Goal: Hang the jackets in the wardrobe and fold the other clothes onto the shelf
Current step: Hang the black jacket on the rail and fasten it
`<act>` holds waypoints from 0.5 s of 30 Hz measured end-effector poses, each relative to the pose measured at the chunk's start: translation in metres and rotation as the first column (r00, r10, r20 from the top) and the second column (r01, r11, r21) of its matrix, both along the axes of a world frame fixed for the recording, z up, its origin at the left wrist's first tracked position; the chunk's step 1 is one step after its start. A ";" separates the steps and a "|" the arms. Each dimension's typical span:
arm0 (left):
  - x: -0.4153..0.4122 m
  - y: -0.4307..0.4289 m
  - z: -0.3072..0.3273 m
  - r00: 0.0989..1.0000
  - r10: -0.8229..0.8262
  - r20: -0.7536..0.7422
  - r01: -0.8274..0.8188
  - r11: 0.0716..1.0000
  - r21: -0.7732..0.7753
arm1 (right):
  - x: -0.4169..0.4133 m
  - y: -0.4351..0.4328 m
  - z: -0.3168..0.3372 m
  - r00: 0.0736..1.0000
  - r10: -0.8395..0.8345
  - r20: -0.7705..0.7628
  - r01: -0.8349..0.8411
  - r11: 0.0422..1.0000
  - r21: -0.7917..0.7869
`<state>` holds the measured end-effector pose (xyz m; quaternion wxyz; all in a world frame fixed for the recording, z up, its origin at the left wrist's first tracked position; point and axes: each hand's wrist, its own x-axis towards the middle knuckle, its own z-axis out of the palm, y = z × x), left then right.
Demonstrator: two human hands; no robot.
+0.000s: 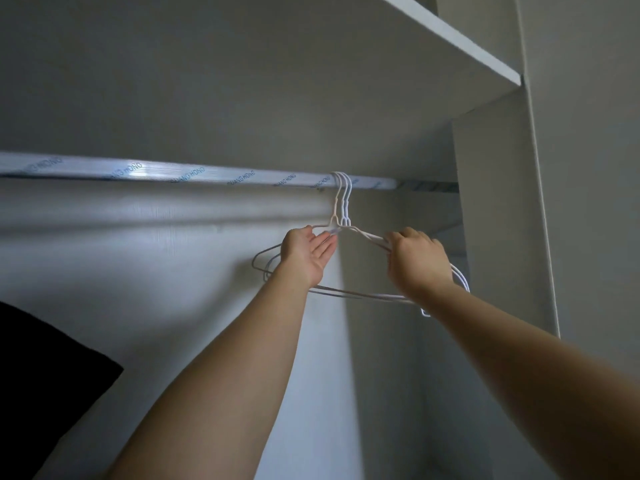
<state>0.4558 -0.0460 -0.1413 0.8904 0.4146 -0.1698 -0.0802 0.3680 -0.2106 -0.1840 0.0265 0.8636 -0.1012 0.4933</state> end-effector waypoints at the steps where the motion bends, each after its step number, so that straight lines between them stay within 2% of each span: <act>1: 0.002 0.002 0.001 1.000 -0.004 0.002 0.004 1.000 -0.006 | 0.001 0.000 0.000 1.000 -0.005 -0.005 0.005 1.000 -0.003; 4: 0.005 0.006 0.004 1.000 -0.028 0.003 0.028 0.999 -0.024 | 0.003 0.001 0.000 1.000 0.012 -0.016 -0.012 0.999 0.035; 9: 0.004 0.006 0.010 0.994 -0.099 0.039 0.102 0.992 -0.070 | 0.002 0.001 0.005 0.984 0.173 0.036 -0.176 0.974 0.143; 15: -0.005 0.012 0.022 0.984 -0.150 0.094 0.168 0.961 -0.220 | -0.008 0.007 0.016 0.946 0.270 0.181 -0.299 0.942 0.155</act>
